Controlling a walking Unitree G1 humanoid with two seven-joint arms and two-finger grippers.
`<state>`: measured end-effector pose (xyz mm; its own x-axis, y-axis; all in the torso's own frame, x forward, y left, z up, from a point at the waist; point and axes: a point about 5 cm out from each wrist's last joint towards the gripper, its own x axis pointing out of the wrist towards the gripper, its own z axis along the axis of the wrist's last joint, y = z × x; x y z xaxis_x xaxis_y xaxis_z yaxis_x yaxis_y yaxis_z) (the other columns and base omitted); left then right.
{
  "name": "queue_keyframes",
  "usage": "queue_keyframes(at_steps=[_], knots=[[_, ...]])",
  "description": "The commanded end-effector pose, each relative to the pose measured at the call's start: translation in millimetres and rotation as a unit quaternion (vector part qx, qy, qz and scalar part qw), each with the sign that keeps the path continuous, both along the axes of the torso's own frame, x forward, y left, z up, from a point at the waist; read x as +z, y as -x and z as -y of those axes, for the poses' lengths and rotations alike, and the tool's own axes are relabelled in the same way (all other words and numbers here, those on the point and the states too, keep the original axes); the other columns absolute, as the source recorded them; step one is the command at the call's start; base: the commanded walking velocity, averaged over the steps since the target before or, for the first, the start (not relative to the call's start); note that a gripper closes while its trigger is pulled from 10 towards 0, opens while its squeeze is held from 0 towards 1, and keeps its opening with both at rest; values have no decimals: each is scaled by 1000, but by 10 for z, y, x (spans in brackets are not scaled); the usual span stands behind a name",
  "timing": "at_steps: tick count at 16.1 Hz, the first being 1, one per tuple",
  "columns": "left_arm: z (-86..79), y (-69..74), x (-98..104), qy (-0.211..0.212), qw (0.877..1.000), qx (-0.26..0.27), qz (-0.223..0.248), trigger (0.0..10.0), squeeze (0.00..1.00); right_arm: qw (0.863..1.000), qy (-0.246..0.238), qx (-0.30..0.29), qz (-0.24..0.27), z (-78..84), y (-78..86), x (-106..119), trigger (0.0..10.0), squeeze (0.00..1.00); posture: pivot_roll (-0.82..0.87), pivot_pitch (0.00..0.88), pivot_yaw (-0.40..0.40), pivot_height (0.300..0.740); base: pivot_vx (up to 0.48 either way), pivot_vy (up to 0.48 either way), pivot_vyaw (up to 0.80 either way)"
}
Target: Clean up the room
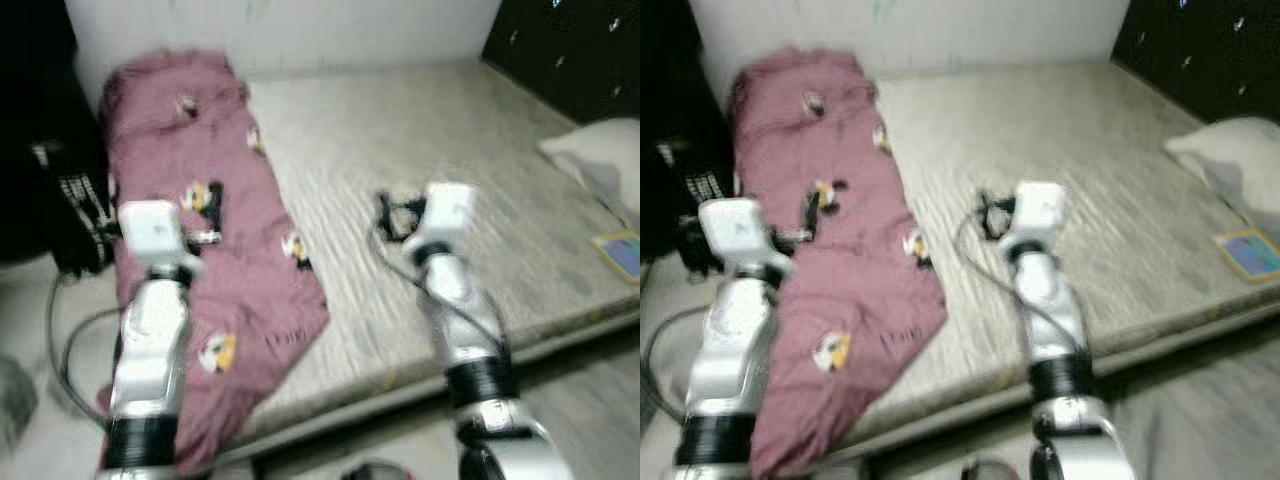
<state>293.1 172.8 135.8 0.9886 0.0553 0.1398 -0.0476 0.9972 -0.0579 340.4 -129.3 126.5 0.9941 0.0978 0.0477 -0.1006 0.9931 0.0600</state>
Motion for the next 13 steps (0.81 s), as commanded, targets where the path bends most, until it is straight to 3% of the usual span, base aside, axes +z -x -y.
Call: queue_keyframes(at_steps=[1,8,13], knots=[[49,-4,5,-1,1000,-5,0,10000,0,1000,4,-17,1,101,-10,14,10000,0,-50,0,-17,740,0,0,0],[-34,30,-6,-12,1000,13,-7,10000,0,1000,3,-17,-3,77,-19,28,10000,0,-42,0,-24,740,0,0,0],[-56,29,-19,-18,1000,22,-11,10000,0,1000,1,-10,-3,27,-8,22,10000,0,-45,0,-21,680,0,0,0]])
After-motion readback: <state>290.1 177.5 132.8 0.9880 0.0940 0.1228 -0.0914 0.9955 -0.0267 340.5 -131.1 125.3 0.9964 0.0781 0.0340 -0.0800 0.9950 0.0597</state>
